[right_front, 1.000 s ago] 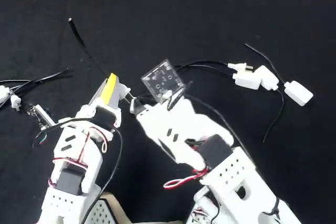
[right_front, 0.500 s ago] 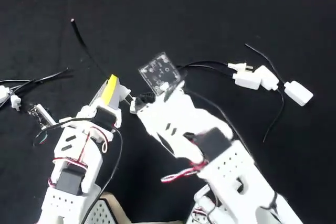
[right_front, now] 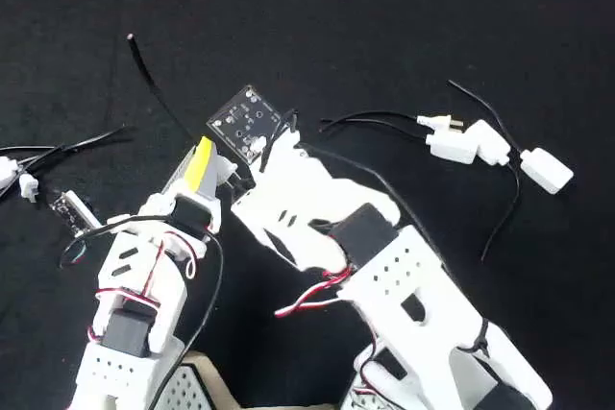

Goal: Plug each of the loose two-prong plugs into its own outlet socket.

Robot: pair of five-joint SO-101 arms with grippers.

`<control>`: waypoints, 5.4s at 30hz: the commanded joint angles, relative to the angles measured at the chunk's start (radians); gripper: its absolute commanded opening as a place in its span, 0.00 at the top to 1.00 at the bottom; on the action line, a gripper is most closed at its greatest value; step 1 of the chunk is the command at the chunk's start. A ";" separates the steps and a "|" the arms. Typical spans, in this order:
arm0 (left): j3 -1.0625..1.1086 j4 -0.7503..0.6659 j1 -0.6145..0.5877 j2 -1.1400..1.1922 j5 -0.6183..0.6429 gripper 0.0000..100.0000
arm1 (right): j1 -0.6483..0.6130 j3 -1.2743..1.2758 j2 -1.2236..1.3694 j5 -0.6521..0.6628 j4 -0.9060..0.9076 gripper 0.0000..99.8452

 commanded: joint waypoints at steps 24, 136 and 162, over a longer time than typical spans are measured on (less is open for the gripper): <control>-0.110 0.005 0.091 -0.017 0.049 0.97 | 0.100 -0.180 0.002 0.028 0.157 0.99; 0.016 0.928 0.157 -0.015 -0.674 0.70 | 0.477 -0.286 0.871 0.124 -0.149 0.75; 0.016 0.867 0.197 -0.015 -0.703 0.94 | 0.479 -0.286 0.871 0.124 -0.149 0.75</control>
